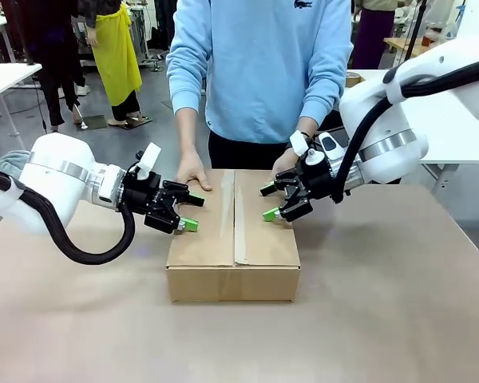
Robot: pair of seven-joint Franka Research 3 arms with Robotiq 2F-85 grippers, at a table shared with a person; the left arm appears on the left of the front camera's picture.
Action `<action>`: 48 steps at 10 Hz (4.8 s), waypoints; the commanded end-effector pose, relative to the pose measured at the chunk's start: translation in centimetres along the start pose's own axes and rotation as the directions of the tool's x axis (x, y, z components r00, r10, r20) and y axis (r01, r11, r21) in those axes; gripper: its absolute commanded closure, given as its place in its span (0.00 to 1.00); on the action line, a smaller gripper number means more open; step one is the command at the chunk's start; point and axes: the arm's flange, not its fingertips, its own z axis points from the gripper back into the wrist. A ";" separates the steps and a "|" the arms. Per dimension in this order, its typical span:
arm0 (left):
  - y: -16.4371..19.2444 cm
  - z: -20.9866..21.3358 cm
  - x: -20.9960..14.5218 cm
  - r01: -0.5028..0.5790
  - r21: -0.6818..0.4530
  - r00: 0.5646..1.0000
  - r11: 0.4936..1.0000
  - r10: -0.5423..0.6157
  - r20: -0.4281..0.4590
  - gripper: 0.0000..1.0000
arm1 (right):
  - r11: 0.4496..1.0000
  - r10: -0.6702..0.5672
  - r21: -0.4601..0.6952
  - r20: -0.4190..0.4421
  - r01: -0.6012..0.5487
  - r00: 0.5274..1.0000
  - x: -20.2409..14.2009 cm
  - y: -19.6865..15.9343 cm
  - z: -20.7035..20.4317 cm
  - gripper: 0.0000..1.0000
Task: Pack the gift set into the box.
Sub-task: Press and hold the closed box until the human finishes sealing it.
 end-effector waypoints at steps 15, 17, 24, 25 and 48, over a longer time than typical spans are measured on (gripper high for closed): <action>0.1 -0.4 0.3 0.034 -0.006 0.999 0.999 -0.034 -0.019 0.00 | 0.999 -0.024 0.029 0.035 0.023 0.999 -1.1 -0.2 1.1 0.00; 0.1 -0.4 0.3 0.034 -0.006 0.999 0.999 -0.034 -0.019 0.00 | 0.999 -0.024 0.029 0.035 0.023 0.999 -1.1 -0.2 1.1 0.00; 0.1 -0.4 0.3 0.034 -0.006 0.999 0.999 -0.034 -0.019 0.00 | 0.999 -0.024 0.029 0.035 0.023 0.999 -1.1 -0.2 1.1 0.00; 0.1 -0.4 0.3 0.034 -0.006 0.999 0.999 -0.034 -0.019 0.00 | 0.999 -0.024 0.029 0.035 0.023 0.999 -1.1 -0.2 1.1 0.00; 0.1 -0.4 0.3 0.034 -0.006 0.999 0.999 -0.034 -0.019 0.00 | 0.999 -0.024 0.029 0.035 0.023 0.999 -1.1 -0.2 1.1 0.00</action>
